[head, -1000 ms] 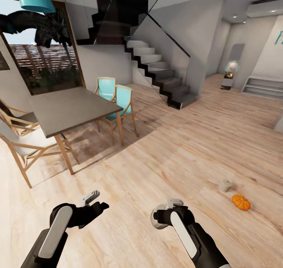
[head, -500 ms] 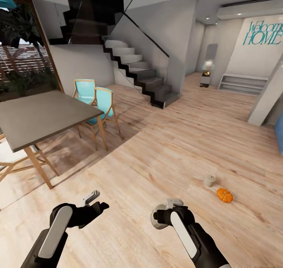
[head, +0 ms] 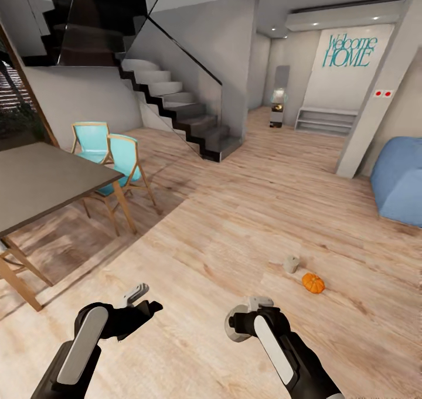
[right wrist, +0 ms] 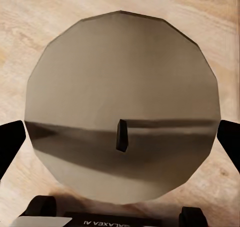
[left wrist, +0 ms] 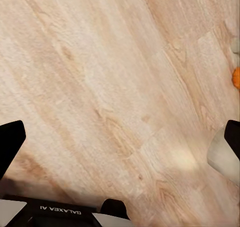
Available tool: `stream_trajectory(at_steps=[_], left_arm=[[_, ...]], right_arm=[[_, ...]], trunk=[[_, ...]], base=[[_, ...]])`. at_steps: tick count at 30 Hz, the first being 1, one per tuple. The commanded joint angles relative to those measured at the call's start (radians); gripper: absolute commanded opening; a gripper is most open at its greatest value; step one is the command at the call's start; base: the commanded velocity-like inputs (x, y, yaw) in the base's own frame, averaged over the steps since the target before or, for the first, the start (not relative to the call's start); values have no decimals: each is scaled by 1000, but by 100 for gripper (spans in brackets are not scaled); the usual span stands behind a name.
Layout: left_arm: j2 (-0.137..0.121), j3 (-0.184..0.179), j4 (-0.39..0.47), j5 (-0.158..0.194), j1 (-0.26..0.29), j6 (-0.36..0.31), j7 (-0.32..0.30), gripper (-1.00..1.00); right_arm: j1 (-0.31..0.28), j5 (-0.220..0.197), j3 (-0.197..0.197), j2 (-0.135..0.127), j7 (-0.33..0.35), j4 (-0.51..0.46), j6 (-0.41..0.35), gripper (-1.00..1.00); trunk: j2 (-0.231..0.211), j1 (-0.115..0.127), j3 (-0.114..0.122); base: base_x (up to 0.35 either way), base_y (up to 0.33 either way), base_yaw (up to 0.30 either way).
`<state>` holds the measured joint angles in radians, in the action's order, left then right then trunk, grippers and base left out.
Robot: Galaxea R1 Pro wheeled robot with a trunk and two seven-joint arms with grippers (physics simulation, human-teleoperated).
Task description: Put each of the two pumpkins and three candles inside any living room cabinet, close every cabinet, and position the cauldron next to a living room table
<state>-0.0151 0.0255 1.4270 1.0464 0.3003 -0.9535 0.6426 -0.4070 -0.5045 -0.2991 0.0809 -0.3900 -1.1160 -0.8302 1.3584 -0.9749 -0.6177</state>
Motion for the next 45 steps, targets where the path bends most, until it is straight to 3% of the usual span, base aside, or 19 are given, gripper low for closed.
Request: stream_trajectory(at_steps=[1, 17, 45], left_arm=[[0, 1, 1, 11, 0, -2, 10, 100], [0, 1, 1, 11, 0, -2, 11, 100], [0, 0, 1, 11, 0, -2, 10, 100]], right_arm=[[-1, -11, -2, 0, -10, -1, -1, -100], [-1, -11, -2, 0, -10, -1, 0, -100], [-1, -11, 10, 0, -10, 7, 0, -100]], trunk=[[1, 0, -1], [1, 0, -1], [1, 0, -1]], base=[[155, 90, -278], [227, 101, -278], [330, 102, -278]])
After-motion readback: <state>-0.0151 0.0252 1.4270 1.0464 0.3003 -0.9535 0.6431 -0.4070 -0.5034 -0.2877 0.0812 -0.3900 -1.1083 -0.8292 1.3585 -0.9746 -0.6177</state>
